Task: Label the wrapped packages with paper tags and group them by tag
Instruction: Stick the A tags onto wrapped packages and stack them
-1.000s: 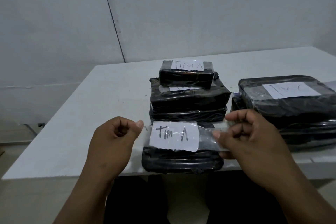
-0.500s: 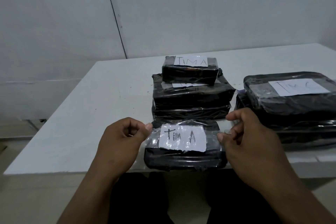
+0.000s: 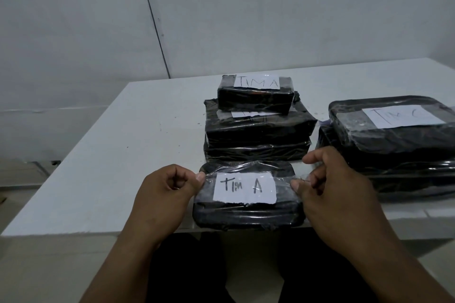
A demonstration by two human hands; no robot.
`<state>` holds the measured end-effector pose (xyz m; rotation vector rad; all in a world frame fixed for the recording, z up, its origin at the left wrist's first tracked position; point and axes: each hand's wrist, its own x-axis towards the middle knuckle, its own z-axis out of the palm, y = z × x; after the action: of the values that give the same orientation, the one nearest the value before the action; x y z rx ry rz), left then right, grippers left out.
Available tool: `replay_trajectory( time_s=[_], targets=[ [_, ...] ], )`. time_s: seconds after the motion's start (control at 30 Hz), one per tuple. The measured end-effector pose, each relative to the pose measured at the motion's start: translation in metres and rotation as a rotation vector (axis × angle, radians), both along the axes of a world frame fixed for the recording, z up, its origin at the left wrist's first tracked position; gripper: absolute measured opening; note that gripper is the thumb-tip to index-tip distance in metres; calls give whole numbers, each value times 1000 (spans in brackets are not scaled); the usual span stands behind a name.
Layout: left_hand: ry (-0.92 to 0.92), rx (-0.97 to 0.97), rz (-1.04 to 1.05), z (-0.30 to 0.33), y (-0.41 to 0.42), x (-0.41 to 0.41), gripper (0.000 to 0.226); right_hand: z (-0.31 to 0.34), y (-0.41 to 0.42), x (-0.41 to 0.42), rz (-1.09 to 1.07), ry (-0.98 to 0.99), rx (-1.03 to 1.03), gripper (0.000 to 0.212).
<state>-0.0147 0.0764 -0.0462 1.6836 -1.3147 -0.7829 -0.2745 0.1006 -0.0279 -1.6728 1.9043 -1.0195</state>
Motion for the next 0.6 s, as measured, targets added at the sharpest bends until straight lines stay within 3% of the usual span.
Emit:
replay_trajectory(
  time_s=[0.3, 0.43, 0.6],
  targets=[
    [107, 101, -24, 2, 0, 0, 18, -6, -2, 1, -3, -20, -22, 31],
    [317, 283, -39, 5, -5, 8, 41, -12, -2, 3, -26, 38, -59, 30],
    [330, 297, -105, 3, -9, 13, 23, -16, -3, 1, -35, 135, -109, 25]
  ],
)
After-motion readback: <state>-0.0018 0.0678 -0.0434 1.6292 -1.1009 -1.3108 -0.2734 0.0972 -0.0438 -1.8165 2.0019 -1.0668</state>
